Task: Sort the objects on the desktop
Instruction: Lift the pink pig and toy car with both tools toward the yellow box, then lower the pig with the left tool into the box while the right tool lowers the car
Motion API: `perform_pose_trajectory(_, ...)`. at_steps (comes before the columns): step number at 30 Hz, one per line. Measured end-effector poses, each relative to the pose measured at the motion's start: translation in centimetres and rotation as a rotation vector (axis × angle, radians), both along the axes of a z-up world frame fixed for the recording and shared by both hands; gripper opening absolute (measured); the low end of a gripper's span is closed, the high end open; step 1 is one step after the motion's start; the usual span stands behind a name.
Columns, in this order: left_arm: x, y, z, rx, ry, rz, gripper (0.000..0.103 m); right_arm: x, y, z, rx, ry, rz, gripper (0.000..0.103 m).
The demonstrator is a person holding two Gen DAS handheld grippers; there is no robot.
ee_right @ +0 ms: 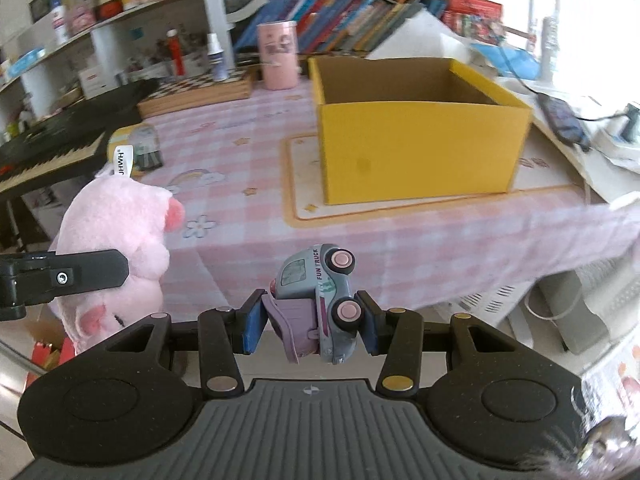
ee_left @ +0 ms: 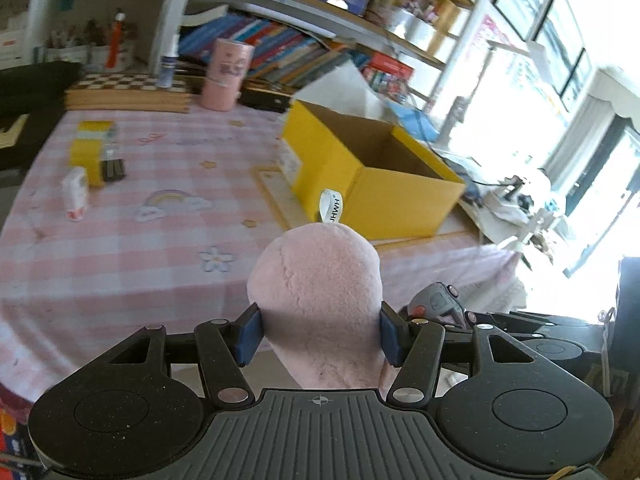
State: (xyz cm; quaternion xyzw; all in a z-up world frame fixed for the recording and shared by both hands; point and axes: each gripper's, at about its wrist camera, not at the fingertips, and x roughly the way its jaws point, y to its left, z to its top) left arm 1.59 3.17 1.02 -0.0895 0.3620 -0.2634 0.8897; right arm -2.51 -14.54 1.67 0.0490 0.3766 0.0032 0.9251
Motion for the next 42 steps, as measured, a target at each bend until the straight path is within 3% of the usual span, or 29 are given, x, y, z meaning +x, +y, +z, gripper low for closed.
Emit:
perform_pose_trajectory(9, 0.2, -3.2, -0.2, -0.003, 0.001, -0.107, 0.057, -1.7, -3.5, 0.0, -0.009, 0.010, -0.118, 0.044)
perform_pose_trajectory(27, 3.0, -9.6, -0.1, 0.030, -0.030, -0.244, 0.057, -0.3, -8.4, -1.1, 0.018, 0.051, -0.213, 0.044)
perform_pose_trajectory(33, 4.3, -12.4, 1.4, 0.028, -0.123, -0.299, 0.057, 0.6, -11.1, -0.7, 0.015, 0.023, -0.268, 0.044)
perform_pose_trajectory(42, 8.6, -16.1, 5.8, -0.027, -0.301, -0.273, 0.057, 4.5, -15.0, 3.3, -0.043, -0.153, -0.279, 0.044)
